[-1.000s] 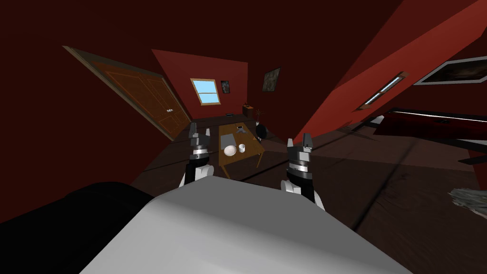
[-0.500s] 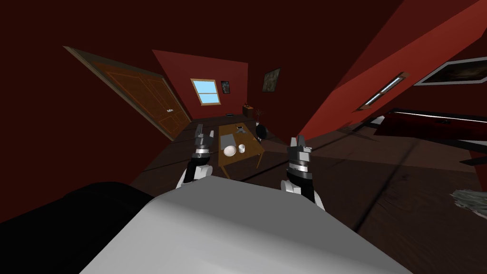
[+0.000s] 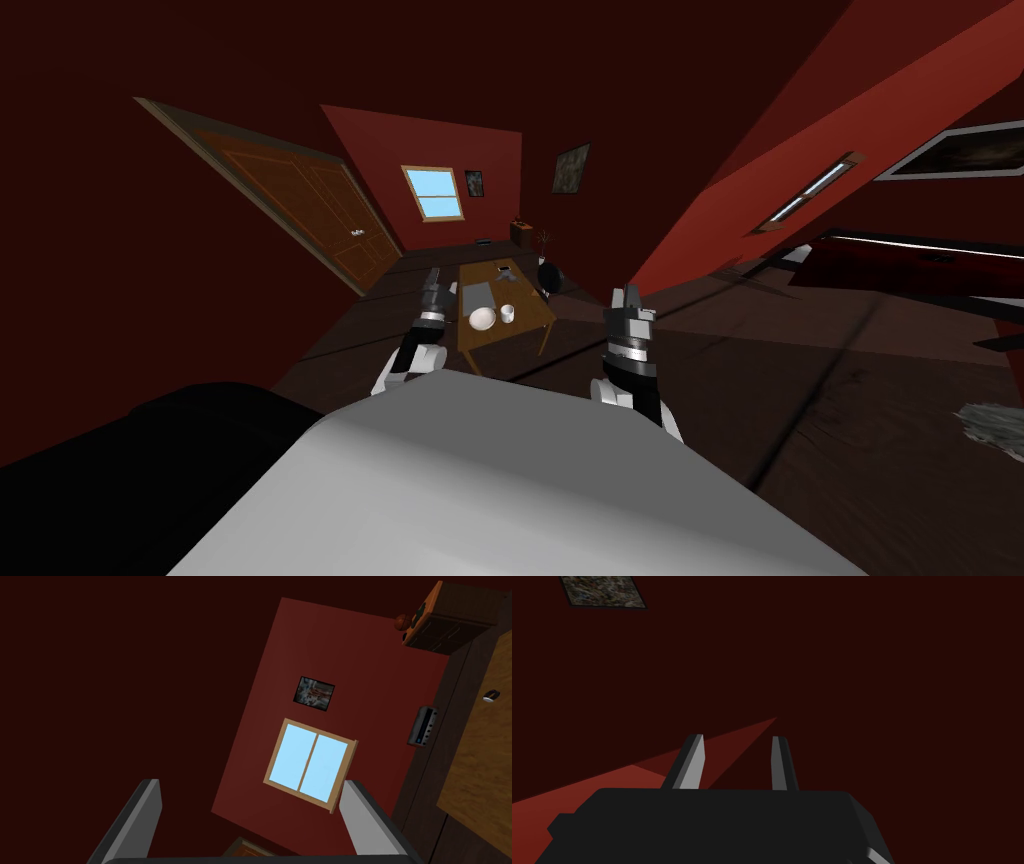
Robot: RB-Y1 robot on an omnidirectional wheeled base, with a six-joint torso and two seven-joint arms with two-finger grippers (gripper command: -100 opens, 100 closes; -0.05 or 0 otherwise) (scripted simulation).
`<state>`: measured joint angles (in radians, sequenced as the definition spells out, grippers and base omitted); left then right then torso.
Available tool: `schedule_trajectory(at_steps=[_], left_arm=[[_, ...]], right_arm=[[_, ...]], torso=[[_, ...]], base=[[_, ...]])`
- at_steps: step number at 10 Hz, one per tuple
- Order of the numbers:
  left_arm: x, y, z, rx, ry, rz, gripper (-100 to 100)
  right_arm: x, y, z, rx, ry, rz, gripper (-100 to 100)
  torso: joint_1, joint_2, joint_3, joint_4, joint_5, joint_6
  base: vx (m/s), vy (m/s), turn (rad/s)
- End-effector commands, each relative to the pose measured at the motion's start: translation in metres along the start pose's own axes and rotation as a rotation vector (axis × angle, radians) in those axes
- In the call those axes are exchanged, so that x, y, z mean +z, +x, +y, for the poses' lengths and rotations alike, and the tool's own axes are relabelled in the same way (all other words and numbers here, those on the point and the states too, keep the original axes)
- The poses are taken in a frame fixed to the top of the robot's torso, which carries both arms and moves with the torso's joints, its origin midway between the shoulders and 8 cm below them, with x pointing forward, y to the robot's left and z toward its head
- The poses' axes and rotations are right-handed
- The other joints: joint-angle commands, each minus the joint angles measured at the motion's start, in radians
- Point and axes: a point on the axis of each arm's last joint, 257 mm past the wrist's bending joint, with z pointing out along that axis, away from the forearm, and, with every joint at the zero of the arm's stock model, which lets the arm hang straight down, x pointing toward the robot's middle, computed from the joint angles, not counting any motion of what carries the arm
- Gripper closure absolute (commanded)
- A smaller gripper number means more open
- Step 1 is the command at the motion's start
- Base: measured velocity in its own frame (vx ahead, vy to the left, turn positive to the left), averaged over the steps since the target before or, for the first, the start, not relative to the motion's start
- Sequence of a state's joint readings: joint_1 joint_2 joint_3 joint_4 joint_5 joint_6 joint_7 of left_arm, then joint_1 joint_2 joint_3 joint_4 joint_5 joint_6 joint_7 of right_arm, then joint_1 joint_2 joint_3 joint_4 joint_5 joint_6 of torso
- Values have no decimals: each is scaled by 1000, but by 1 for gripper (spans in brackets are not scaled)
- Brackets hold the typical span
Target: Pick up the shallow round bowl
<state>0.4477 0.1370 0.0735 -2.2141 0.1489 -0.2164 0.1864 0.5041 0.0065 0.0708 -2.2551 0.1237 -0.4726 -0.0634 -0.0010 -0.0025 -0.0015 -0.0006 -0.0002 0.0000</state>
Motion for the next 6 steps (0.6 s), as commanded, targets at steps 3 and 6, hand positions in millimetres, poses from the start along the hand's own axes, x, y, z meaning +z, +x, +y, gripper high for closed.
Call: schedule_trajectory(at_steps=[3, 6], left_arm=[[1, -10, 43, -43, -119, -23, -100], [-2, -17, 77, -83, -212, -48, -100]], right_arm=[[0, 0, 0, 0, 0, 0, 0], [0, 0, 0, 0, 0, 0, 0]], torso=[[0, 0, 0, 0, 0, 0], [0, 0, 0, 0, 0, 0]], base=[[29, -15, 6], [28, -12, 7]])
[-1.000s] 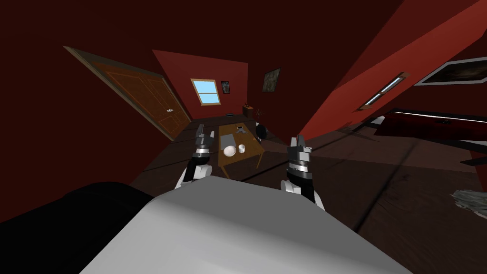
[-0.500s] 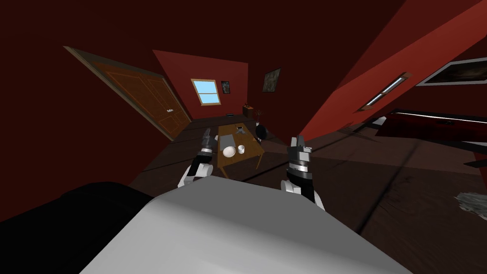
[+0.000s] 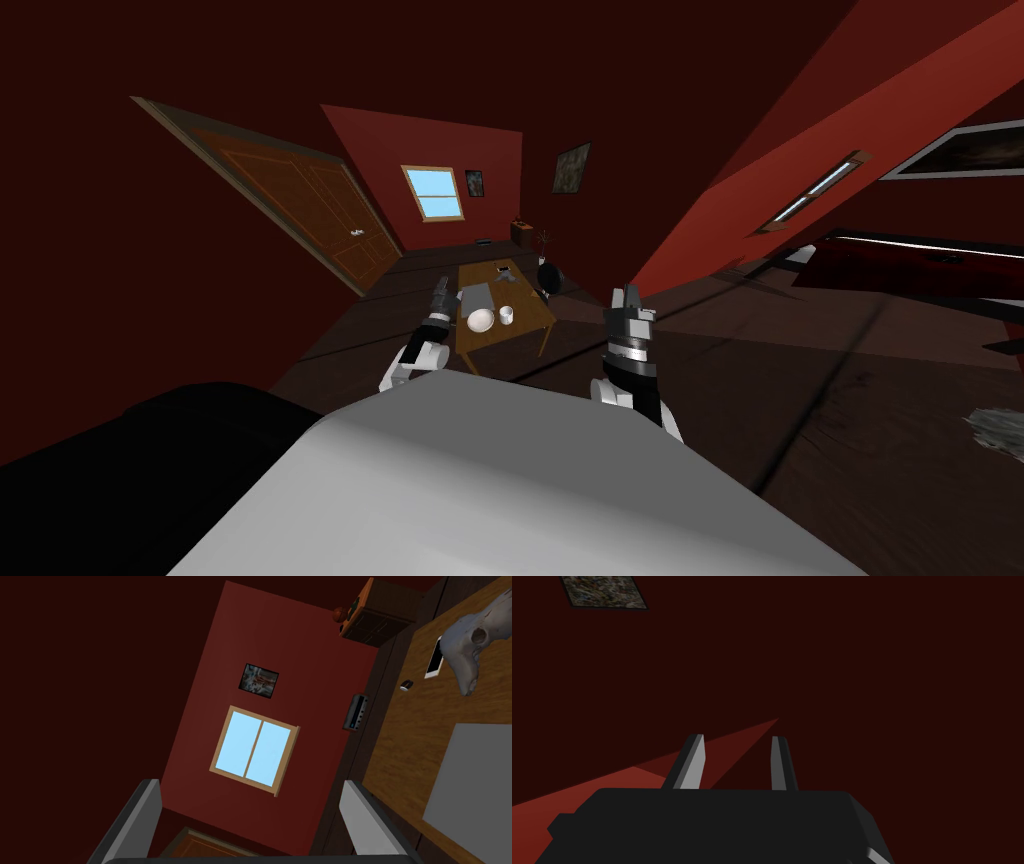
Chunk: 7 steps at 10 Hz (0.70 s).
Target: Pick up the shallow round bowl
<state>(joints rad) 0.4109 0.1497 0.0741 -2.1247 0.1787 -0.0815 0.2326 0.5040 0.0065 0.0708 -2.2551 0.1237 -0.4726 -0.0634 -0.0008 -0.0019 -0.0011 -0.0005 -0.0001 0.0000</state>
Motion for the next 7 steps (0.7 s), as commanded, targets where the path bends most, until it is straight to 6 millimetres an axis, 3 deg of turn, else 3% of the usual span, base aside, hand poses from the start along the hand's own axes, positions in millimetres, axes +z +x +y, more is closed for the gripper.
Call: schedule_trajectory(at_steps=[1, 7], left_arm=[[4, -7, 25, -33, -68, -19, -100], [3, -25, 99, -125, -277, -82, -100]], right_arm=[[0, 0, 0, 0, 0, 0, 0], [0, 0, 0, 0, 0, 0, 0]], torso=[[0, 0, 0, 0, 0, 0], [0, 0, 0, 0, 0, 0]], base=[[36, -16, 11], [30, -17, 8]])
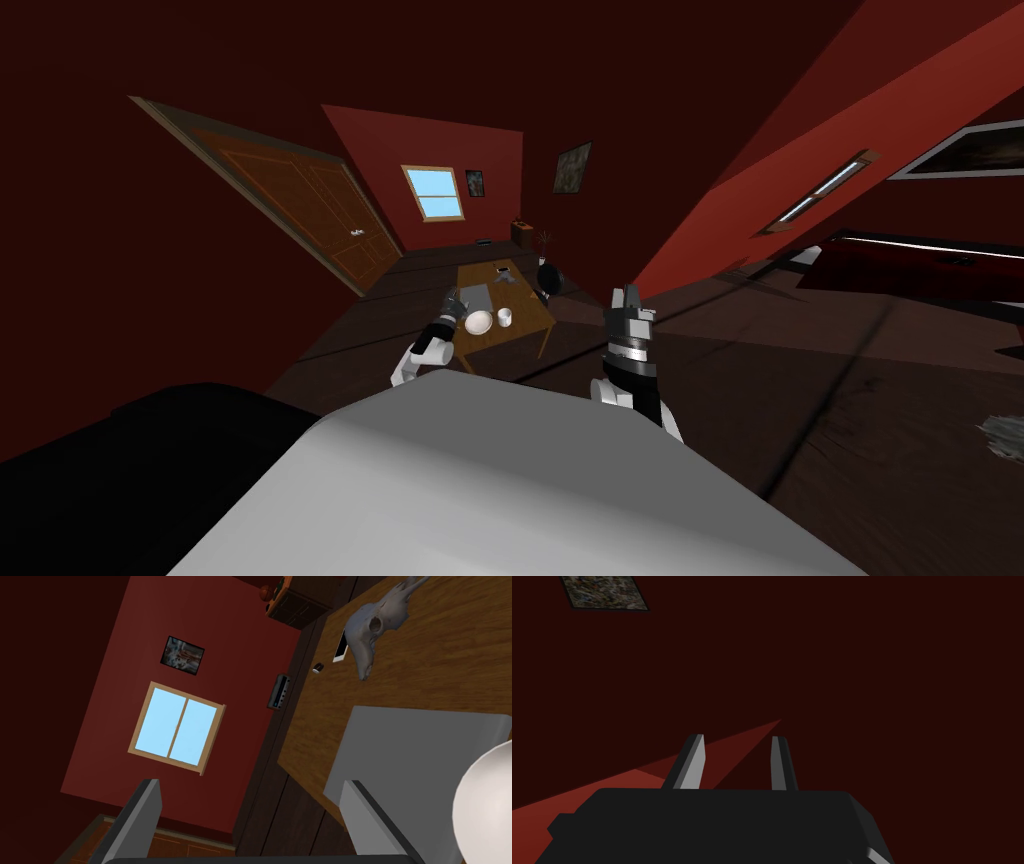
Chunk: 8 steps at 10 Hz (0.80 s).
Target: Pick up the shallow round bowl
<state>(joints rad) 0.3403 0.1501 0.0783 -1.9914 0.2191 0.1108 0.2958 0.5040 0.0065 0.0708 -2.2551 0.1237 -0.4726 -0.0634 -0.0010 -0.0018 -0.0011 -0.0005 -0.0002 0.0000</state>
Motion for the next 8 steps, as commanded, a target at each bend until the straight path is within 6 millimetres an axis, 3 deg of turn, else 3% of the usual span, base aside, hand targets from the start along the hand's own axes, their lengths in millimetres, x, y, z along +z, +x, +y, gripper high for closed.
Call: schedule_trajectory(at_steps=[1, 4, 8], left_arm=[[4, -10, 25, -37, -72, -24, -100], [6, -16, 45, -61, -134, -44, -100], [10, -30, 96, -132, -287, -96, -100]], right_arm=[[0, 0, 0, 0, 0, 0, 0], [0, 0, 0, 0, 0, 0, 0], [0, 0, 0, 0, 0, 0, 0]], torso=[[0, 0, 0, 0, 0, 0], [0, 0, 0, 0, 0, 0], [0, 0, 0, 0, 0, 0]], base=[[37, -18, 12], [20, -17, 6], [20, -21, 9]])
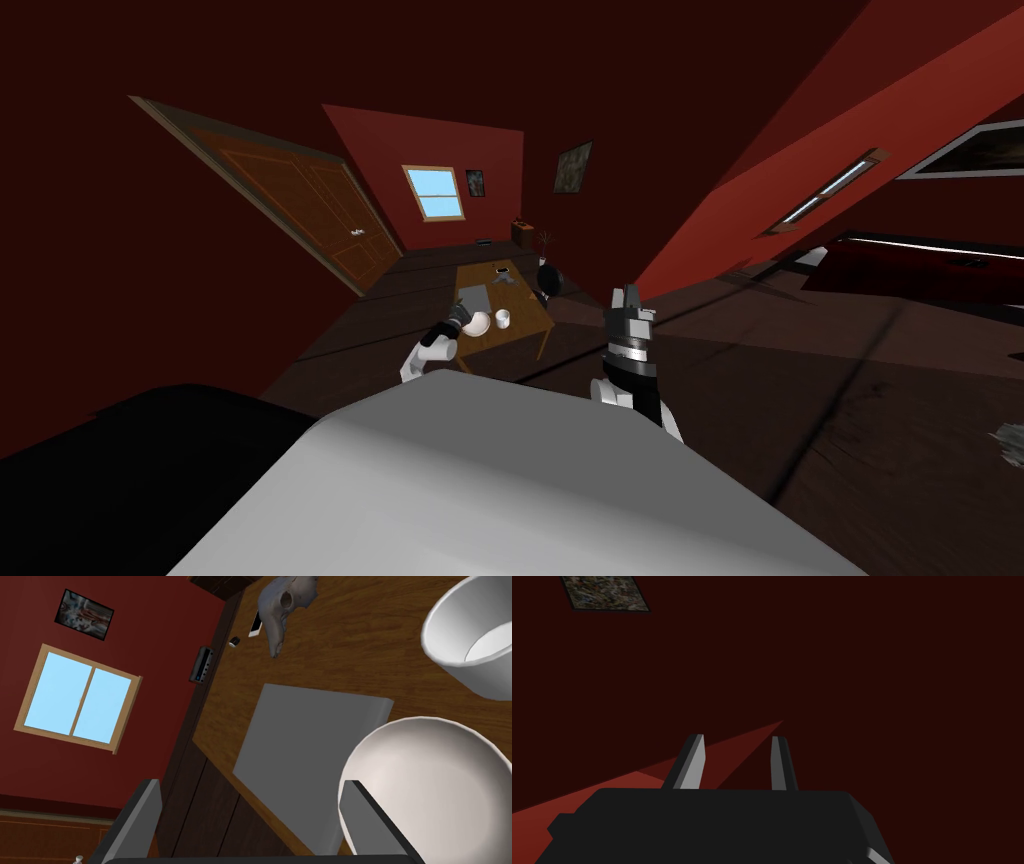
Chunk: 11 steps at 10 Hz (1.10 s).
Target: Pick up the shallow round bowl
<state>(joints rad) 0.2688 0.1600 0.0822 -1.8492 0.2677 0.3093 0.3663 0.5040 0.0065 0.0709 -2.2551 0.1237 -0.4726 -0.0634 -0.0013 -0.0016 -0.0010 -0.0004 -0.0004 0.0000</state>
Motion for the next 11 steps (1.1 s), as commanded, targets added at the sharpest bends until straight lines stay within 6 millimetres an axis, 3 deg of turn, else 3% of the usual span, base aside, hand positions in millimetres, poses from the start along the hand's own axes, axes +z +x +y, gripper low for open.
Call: schedule_trajectory(at_steps=[1, 6, 11], left_arm=[[8, -8, 20, -37, -65, -24, -100], [14, -19, 53, -82, -176, -65, -100], [19, -35, 104, -162, -347, -135, -100]], right_arm=[[0, 0, 0, 0, 0, 0, 0], [0, 0, 0, 0, 0, 0, 0], [0, 0, 0, 0, 0, 0, 0]], torso=[[0, 0, 0, 0, 0, 0], [1, 0, 0, 0, 0, 0], [0, 0, 0, 0, 0, 0]], base=[[26, -25, 15], [19, -15, 6], [23, -19, 8]])
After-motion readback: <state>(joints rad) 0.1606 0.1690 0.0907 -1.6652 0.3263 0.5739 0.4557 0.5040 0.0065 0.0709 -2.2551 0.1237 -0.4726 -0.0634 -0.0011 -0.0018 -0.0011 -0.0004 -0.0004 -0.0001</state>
